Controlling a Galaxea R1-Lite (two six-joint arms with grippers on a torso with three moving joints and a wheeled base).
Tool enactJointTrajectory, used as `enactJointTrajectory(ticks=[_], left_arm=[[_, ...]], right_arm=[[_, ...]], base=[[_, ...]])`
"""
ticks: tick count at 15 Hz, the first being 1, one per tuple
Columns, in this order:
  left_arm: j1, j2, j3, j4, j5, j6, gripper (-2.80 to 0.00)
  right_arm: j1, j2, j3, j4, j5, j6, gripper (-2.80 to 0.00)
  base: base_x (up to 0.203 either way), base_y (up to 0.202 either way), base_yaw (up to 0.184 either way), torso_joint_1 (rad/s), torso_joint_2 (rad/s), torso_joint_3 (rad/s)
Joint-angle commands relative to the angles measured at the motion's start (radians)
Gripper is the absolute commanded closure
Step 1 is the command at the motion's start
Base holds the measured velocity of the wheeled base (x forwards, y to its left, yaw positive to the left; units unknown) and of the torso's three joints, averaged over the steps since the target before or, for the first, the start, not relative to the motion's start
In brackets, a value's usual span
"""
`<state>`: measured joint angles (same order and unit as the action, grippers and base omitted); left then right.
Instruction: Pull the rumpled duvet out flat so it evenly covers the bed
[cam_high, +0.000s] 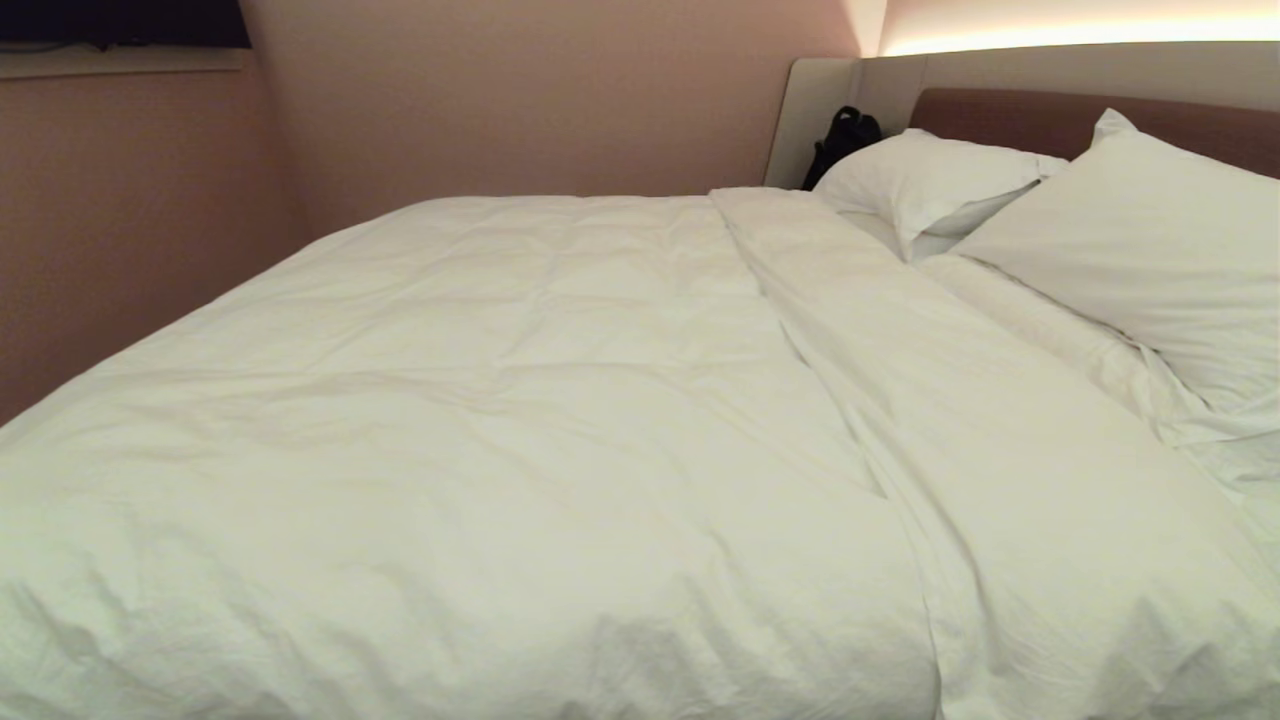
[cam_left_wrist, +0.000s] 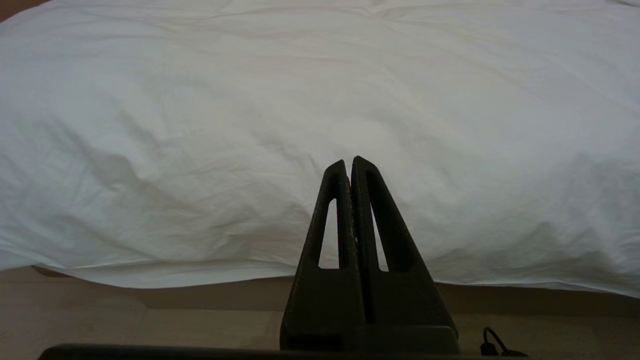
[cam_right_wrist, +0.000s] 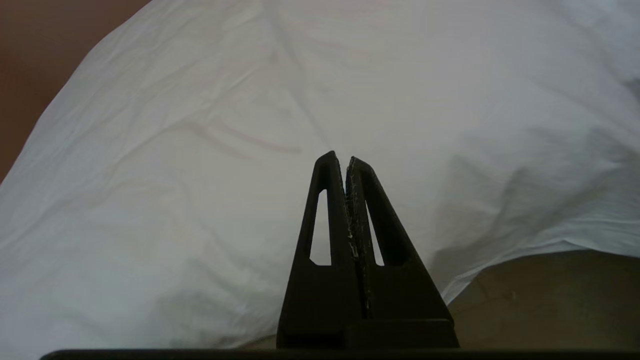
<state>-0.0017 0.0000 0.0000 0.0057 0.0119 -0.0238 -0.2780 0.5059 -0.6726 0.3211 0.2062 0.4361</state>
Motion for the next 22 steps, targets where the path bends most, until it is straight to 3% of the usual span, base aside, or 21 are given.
enactJointTrajectory(ticks=[1, 4, 8, 10, 16, 22], left_arm=[[0.000, 0.000, 0.000, 0.000, 0.000, -0.001, 0.00], [0.000, 0.000, 0.000, 0.000, 0.000, -0.001, 0.00], [0.000, 0.000, 0.000, 0.000, 0.000, -0.001, 0.00], [0.000, 0.000, 0.000, 0.000, 0.000, -0.001, 0.00], [0.000, 0.000, 0.000, 0.000, 0.000, -0.001, 0.00], [0.000, 0.000, 0.000, 0.000, 0.000, -0.001, 0.00]], right_arm=[[0.126, -0.055, 0.004, 0.009, 0.098, -0.041, 0.00], [0.267, -0.171, 0.018, 0.037, 0.077, -0.081, 0.00], [0.269, -0.288, 0.149, -0.015, -0.026, -0.248, 0.00], [0.270, -0.344, 0.210, -0.139, -0.118, -0.342, 0.00], [0.270, -0.472, 0.311, -0.165, -0.131, -0.440, 0.00], [0.270, -0.504, 0.439, -0.193, -0.142, -0.450, 0.00]], base=[[0.000, 0.000, 0.000, 0.000, 0.00, 0.000], [0.000, 0.000, 0.000, 0.000, 0.00, 0.000], [0.000, 0.000, 0.000, 0.000, 0.00, 0.000], [0.000, 0.000, 0.000, 0.000, 0.00, 0.000], [0.000, 0.000, 0.000, 0.000, 0.00, 0.000], [0.000, 0.000, 0.000, 0.000, 0.00, 0.000]])
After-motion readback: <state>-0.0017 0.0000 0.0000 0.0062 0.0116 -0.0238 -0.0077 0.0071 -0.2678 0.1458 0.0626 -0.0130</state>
